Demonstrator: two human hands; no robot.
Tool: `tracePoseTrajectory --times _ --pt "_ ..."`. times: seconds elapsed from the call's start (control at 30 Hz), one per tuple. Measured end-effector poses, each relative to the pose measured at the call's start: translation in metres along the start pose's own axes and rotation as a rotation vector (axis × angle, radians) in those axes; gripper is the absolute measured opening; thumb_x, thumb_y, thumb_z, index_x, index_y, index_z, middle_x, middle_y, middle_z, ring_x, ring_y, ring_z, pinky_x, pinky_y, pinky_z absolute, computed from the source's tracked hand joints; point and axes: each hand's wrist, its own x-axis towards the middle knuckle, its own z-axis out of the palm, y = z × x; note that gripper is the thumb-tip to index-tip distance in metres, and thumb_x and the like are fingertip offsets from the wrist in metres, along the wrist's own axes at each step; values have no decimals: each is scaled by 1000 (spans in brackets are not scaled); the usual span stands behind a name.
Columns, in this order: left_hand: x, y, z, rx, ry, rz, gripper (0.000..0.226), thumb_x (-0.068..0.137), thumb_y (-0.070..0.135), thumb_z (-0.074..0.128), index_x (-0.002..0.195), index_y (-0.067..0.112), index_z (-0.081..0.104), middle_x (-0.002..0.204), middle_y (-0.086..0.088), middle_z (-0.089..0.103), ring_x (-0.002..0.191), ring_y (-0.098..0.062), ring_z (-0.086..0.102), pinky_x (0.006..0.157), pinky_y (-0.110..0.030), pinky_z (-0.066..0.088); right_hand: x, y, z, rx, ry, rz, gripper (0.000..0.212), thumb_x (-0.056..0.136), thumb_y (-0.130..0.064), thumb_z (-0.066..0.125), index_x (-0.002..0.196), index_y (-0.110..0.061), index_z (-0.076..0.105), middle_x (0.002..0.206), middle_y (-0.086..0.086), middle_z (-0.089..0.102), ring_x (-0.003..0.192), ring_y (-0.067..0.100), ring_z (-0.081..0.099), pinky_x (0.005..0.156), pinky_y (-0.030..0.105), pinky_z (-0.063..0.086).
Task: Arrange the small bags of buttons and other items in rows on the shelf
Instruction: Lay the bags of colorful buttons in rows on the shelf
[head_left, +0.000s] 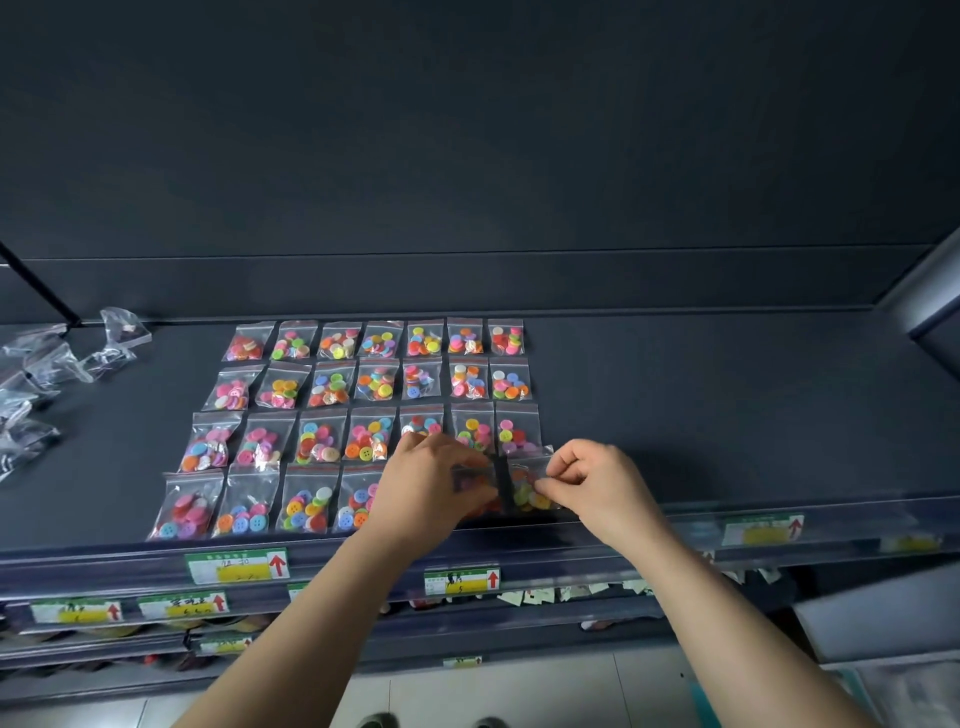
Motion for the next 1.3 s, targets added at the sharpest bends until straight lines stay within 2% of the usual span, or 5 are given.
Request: tracePoseTrajectory --times 0.1,0.27,0.63,0.93,1.3 --pt "-5 -1 -3 43 14 6 30 81 48 67 109 37 68 114 13 60 103 -16 41 80 -24 31 0 -1 -1 -68 4 -28 13 74 -25 79 70 -27 67 75 -8 67 67 9 63 66 31 55" --pt "-7 -6 -2 92 -6 -5 33 83 50 64 114 40 65 123 13 58 103 -16 40 84 -28 35 -2 -1 -2 -152 2 -123 19 77 -30 77 95 -30 72 93 -15 53 69 5 53 64 17 42" --pt "-7 -10 0 86 -45 15 33 86 47 61 118 40 63 129 14 54 113 -17 41 95 -32 34 -5 -4 11 -202 10 -169 30 82 -36 71 111 -29 71 82 -13 55 68 5 52 65 26 47" --pt "-9 -15 -1 83 -35 10 35 87 49 59 120 39 61 131 14 53 114 -18 42 95 -34 35 -6 4 6 -255 23 -185 38 83 -41 69 119 -28 67 78 -15 48 66 3 50 57 16 37" --pt "-8 -14 0 93 -48 11 34 87 49 59 120 40 61 131 15 53 116 -17 41 97 -34 35 -7 3 10 -287 29 -191 41 83 -47 66 120 -29 67 84 -14 51 69 4 52 58 17 39"
